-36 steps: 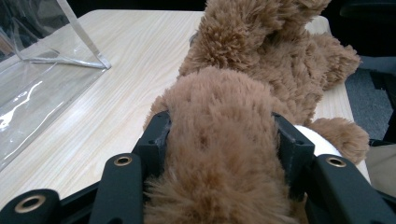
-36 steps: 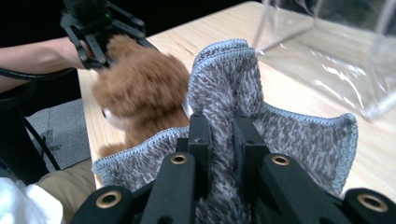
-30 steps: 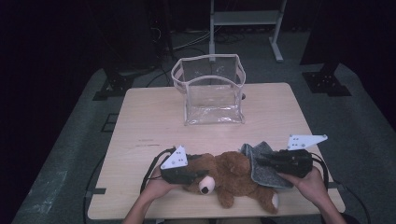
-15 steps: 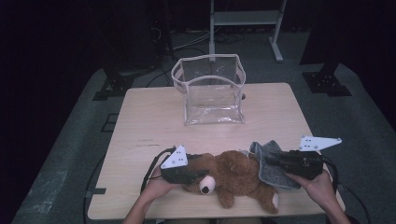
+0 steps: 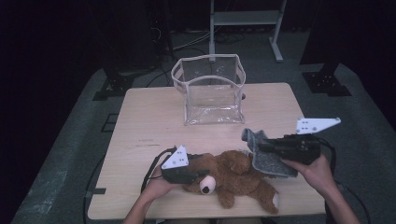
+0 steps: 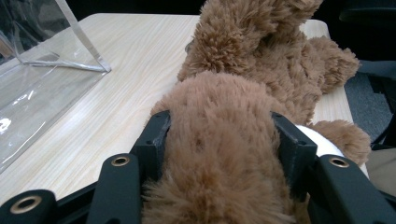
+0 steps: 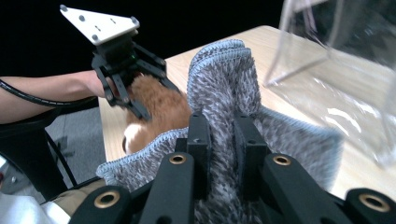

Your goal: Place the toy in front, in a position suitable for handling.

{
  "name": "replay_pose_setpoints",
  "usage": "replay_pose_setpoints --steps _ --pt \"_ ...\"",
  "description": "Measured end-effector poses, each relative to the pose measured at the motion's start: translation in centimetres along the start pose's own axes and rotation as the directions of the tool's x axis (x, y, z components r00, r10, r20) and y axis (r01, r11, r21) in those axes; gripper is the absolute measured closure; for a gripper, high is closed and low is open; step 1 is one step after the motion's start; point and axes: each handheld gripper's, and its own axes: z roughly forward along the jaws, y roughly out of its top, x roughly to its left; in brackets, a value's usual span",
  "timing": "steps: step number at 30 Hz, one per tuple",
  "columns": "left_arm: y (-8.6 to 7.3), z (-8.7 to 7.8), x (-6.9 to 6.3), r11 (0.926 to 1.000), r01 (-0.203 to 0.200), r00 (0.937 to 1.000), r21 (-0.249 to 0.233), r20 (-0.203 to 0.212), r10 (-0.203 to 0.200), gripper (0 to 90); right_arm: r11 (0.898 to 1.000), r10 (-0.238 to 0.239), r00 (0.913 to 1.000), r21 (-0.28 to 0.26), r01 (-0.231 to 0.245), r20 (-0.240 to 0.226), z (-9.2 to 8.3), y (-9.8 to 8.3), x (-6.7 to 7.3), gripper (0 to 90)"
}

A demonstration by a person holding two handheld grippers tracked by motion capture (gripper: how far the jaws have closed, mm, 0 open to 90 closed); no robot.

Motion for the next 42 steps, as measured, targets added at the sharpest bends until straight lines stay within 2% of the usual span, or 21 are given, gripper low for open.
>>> replay_pose_setpoints --steps 2,8,11,14,15,16,18,23,24,28,31,34,35,37,41,42 --pt "0.0 0.0 0.0 1.0000 0.000 1.0000 0.001 -0.001 0.000 46.4 1.000 0.002 0.9996 0.024 -0.001 -0.028 1.2 1.1 -0.1 78.7" --pt "0.1 0.1 -0.2 1.0000 -0.005 1.0000 -0.003 0.000 0.005 46.7 0.993 -0.063 0.9941 0.093 0.071 -0.088 5.3 3.9 1.2 78.7" --pt "0.1 0.1 -0.3 1.0000 -0.008 1.0000 -0.004 -0.002 0.008 46.8 0.986 -0.066 0.9921 0.149 0.081 -0.107 7.6 3.4 1.5 78.7" --pt "0.0 0.1 -0.3 1.0000 -0.009 1.0000 -0.001 -0.002 0.009 46.8 0.975 -0.051 0.9923 0.210 0.074 -0.113 9.0 1.6 1.2 78.8" --pt "0.0 0.1 -0.3 1.0000 -0.009 1.0000 -0.001 -0.002 0.009 46.8 0.975 -0.051 0.9923 0.210 0.074 -0.113 9.0 1.6 1.2 78.8" --pt "0.0 0.1 -0.3 0.9999 -0.013 0.9999 -0.001 0.000 0.013 46.8 0.980 -0.033 0.9929 0.193 0.055 -0.114 8.6 0.4 1.0 79.0" --pt "0.1 0.1 -0.3 0.9999 -0.011 0.9999 -0.006 0.003 0.011 46.5 0.984 -0.011 0.9954 0.174 0.028 -0.095 7.8 -0.5 0.8 79.3" --pt "0.2 0.0 -0.1 0.9999 0.008 1.0000 -0.007 0.004 -0.008 38.0 0.990 0.037 0.9961 0.141 -0.025 -0.081 6.7 -2.4 0.1 79.8" --pt "0.2 0.0 -0.1 0.9999 0.008 1.0000 -0.007 0.004 -0.008 36.3 0.990 0.037 0.9961 0.141 -0.025 -0.081 6.7 -2.4 0.1 79.8" --pt "0.1 -0.6 0.2 0.9983 0.058 0.9983 -0.007 -0.004 -0.058 27.8 0.992 0.024 0.9974 0.128 -0.015 -0.068 6.5 -2.7 0.6 79.8" --pt "-0.2 -0.8 0.3 0.9968 0.079 0.9969 -0.008 0.005 -0.079 27.2 0.993 0.024 0.9980 0.117 -0.017 -0.059 6.2 -3.0 0.6 79.8" --pt "-0.4 -0.9 0.3 0.9970 0.076 0.9969 -0.012 0.021 -0.076 36.6 0.994 0.023 0.9985 0.107 -0.017 -0.049 5.8 -3.3 0.8 79.8" --pt "-0.4 -0.9 0.3 0.9979 0.064 0.9977 -0.010 0.021 -0.064 42.8 0.994 0.023 0.9985 0.104 -0.018 -0.049 5.6 -3.4 0.9 79.8" --pt "-0.3 -0.7 0.2 0.9986 0.050 0.9986 -0.014 0.015 -0.050 49.4 0.993 0.023 0.9987 0.114 -0.018 -0.046 5.2 -3.5 1.1 79.7" --pt "-0.3 -0.5 0.3 0.9987 0.048 0.9988 -0.019 0.014 -0.047 53.3 0.988 0.031 0.9990 0.154 -0.025 -0.034 3.3 -3.0 1.0 79.6" --pt "-0.3 -0.5 0.3 0.9987 0.048 0.9988 -0.019 0.014 -0.047 53.5 0.988 0.031 0.9990 0.154 -0.025 -0.034 3.3 -3.0 1.0 79.6"
